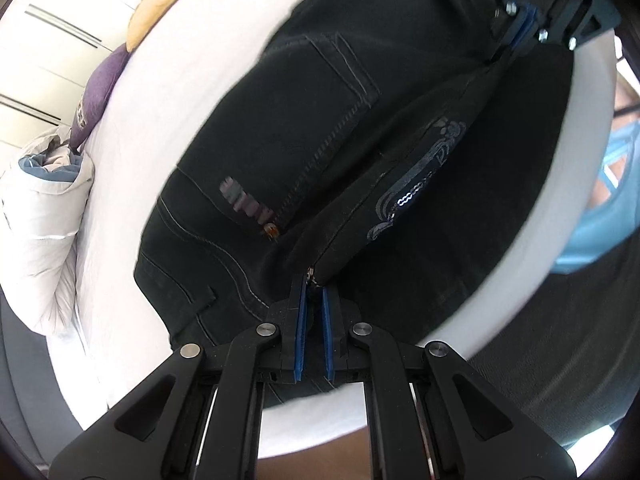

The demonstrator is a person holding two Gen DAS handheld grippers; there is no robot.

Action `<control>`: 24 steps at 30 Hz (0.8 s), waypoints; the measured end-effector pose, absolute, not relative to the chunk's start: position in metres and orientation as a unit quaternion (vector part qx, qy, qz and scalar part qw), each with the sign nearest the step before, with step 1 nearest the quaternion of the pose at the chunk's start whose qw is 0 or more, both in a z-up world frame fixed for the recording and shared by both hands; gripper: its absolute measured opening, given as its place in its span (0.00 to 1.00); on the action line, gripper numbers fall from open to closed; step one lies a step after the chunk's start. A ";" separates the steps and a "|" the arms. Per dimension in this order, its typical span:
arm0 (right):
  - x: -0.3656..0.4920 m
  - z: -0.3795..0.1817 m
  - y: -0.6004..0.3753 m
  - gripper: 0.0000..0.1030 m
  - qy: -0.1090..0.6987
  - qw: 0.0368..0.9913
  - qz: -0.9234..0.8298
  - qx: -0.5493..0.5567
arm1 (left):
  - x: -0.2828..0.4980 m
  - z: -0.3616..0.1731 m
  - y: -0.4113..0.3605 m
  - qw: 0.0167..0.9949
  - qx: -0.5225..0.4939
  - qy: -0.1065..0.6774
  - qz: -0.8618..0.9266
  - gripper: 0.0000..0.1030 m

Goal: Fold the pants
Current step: 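Lift the jeans by the waistband with both tools, bringing the legs together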

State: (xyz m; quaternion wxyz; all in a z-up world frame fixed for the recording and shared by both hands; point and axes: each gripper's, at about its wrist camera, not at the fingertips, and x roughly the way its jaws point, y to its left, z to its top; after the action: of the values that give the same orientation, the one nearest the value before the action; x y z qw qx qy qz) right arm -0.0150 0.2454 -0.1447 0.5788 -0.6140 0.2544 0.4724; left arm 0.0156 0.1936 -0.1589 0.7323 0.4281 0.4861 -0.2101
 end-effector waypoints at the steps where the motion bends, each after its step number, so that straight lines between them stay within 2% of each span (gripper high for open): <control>1: -0.018 -0.144 0.245 0.03 0.253 0.578 0.473 -0.615 | 0.009 -0.161 0.194 0.730 0.433 0.486 -0.209 0.06; 13: -0.041 -0.146 0.255 0.03 0.245 0.580 0.461 -0.625 | -0.018 -0.164 0.191 0.726 0.447 0.477 -0.214 0.06; 17: -0.046 -0.147 0.256 0.03 0.242 0.579 0.456 -0.631 | 0.017 -0.162 0.204 0.724 0.448 0.476 -0.219 0.06; 24: -0.044 -0.154 0.260 0.04 0.242 0.577 0.444 -0.642 | 0.034 -0.173 0.218 0.726 0.442 0.482 -0.212 0.06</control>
State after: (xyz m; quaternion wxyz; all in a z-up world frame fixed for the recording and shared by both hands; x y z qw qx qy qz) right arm -0.0440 0.2599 -0.1541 0.5769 -0.6415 0.2425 0.4437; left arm 0.0342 0.2176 -0.1730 0.7263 0.4415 0.4821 -0.2125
